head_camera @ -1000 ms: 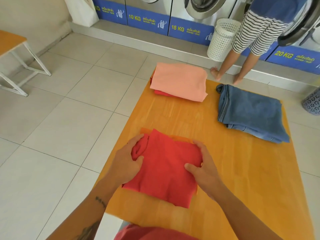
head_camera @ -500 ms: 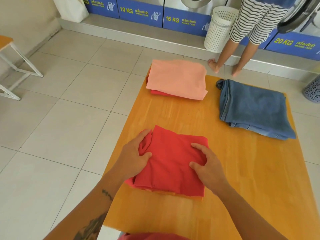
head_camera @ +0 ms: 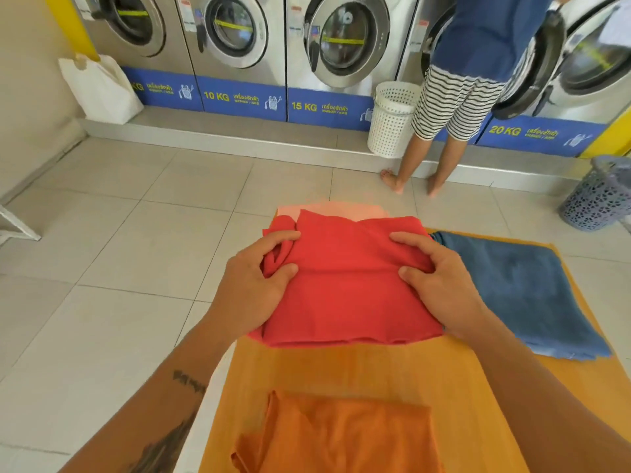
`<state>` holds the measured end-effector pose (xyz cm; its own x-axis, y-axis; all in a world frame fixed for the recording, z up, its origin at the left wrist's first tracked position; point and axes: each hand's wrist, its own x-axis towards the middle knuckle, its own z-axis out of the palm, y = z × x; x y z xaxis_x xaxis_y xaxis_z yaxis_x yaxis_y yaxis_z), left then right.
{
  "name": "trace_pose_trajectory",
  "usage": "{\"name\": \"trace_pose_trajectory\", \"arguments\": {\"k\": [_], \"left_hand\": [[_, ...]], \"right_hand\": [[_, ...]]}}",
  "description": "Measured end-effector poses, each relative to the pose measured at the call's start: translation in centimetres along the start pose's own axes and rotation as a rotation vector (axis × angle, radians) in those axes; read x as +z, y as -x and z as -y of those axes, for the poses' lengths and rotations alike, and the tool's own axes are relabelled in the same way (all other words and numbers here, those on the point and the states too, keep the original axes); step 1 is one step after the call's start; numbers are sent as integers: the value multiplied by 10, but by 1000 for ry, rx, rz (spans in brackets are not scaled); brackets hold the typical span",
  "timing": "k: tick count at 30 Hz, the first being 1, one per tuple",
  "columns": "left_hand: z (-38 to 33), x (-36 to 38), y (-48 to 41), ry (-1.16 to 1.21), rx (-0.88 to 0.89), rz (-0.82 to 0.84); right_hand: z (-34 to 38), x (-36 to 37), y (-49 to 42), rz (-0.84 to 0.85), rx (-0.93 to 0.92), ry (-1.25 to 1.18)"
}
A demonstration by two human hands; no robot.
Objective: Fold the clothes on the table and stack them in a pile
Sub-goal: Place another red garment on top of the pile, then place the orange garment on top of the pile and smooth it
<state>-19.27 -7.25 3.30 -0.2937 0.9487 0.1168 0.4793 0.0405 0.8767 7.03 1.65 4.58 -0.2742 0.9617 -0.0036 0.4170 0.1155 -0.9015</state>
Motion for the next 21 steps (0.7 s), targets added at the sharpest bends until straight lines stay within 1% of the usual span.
{"name": "trace_pose_trajectory", "arguments": {"k": [4, 6, 7, 8, 9, 11, 12, 13, 15, 18, 21], "left_hand": [[4, 1, -75, 2, 32, -27], [14, 9, -103, -12, 32, -37], [22, 15, -114, -23, 14, -25], [31, 23, -120, -38, -16, 11], [43, 31, -124, -78, -50, 68], [72, 47, -124, -265, -123, 197], [85, 52, -121, -370, -172, 242], [95, 54, -119, -445, -228, 267], [105, 54, -116, -508, -305, 284], [103, 50, -112, -540, -294, 231], [95, 44, -97, -459, -227, 77]], "right_hand": [[-3, 16, -69, -69, -3, -41], [-12, 26, -97, -131, 20, 10], [-19, 30, -108, -149, 46, 80], [-29, 35, -117, -133, 73, 187], [-40, 40, -122, -73, 104, 319], [-63, 53, -120, 99, 186, 536], [-73, 58, -116, 156, 221, 585], [-80, 62, -113, 178, 242, 602], [-87, 66, -112, 177, 244, 624], [-79, 64, -114, 199, 261, 638], [-71, 58, -104, 179, 236, 602]]}}
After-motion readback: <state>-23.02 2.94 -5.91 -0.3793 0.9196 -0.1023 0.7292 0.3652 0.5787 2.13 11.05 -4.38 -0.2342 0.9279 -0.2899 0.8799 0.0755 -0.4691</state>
